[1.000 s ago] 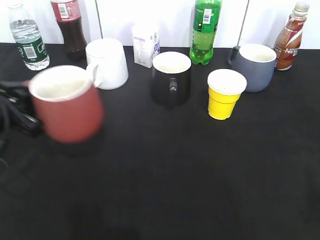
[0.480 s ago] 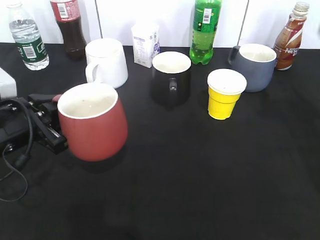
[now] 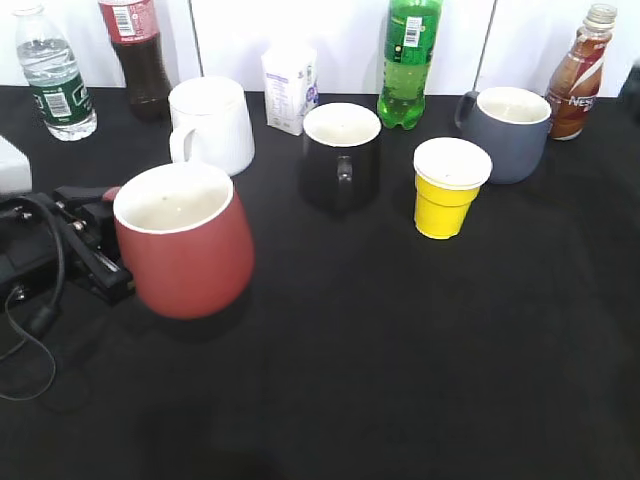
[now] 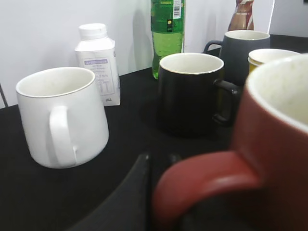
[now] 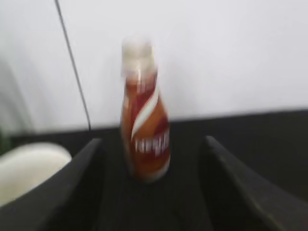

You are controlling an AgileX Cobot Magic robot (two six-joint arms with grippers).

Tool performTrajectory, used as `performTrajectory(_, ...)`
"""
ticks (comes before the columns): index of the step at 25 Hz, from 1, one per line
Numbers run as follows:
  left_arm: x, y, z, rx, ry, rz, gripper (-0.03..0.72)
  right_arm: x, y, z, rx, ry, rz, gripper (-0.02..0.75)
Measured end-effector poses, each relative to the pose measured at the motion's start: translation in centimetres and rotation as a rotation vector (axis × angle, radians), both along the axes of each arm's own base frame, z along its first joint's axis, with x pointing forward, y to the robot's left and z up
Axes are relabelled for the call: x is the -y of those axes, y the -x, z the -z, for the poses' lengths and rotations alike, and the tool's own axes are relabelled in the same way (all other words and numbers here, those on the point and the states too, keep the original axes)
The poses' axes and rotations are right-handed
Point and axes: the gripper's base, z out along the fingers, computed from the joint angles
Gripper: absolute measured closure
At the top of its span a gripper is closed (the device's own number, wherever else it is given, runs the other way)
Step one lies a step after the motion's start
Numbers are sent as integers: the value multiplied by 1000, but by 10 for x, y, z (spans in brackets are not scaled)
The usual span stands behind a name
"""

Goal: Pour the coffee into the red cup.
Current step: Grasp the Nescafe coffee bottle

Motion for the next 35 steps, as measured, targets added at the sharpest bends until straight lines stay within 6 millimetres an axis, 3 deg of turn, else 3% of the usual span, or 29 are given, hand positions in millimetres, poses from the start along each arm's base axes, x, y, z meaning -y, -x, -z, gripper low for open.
performTrajectory(2, 0, 0, 0, 0, 0, 0, 624, -1, 0, -1, 9, -23, -8, 266)
performTrajectory(6, 0, 0, 0, 1, 1, 0, 624, 13, -7, 18, -193, -4, -58, 272)
performTrajectory(10, 0, 0, 0, 1, 1, 0, 624, 43, -37, 29, -234, -34, -198, 273)
performTrajectory(17, 0, 0, 0, 1, 1, -1, 624, 50, -96, 57, -182, 1, -320, 267)
performTrajectory(20, 0, 0, 0, 1, 1, -1, 624, 50, -112, 75, -176, 8, -349, 121)
performTrajectory(22, 0, 0, 0, 1, 1, -1, 624, 42, -119, 80, -171, 12, -373, 85)
performTrajectory(24, 0, 0, 0, 1, 2, -1, 624, 32, -129, 86, -169, 20, -397, 83)
performTrajectory(31, 0, 0, 0, 2, 2, -1, 624, 35, -156, 99, -142, 27, -389, 87)
performTrajectory(35, 0, 0, 0, 2, 2, -1, 624, 25, -173, 109, -146, 40, -400, 87)
